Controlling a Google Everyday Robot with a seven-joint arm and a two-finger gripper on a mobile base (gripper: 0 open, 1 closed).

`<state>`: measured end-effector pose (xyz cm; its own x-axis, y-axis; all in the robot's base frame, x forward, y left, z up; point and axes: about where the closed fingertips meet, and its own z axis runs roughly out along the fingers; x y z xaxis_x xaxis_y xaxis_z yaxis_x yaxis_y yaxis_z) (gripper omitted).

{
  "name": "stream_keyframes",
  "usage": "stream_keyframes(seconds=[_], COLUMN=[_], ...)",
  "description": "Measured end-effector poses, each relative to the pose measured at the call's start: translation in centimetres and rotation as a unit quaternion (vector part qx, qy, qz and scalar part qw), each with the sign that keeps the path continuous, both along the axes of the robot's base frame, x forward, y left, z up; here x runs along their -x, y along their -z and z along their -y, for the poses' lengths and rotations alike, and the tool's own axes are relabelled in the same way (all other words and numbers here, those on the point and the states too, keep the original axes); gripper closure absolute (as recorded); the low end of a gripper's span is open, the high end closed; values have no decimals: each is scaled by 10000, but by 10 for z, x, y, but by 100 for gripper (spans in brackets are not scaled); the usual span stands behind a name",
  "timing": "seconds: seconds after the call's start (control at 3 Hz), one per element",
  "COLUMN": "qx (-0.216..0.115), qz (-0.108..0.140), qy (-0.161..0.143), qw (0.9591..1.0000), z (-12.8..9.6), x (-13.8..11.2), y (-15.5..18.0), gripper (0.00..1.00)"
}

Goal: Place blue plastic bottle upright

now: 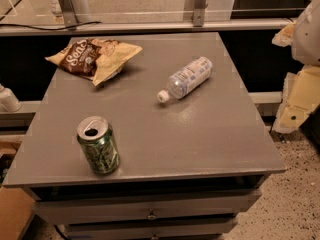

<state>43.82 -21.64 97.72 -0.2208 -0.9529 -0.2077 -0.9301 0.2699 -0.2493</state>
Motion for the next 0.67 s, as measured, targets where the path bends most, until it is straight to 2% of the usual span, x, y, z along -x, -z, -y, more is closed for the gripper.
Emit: stream_keyframes(seconds=[0.33,0.67], qx=[-1,-90], qz=[2,124], qy=[-2,-286], qw=[10000,9995], z=[0,-8], x=[0,-7], y=[0,0], gripper=[0,0])
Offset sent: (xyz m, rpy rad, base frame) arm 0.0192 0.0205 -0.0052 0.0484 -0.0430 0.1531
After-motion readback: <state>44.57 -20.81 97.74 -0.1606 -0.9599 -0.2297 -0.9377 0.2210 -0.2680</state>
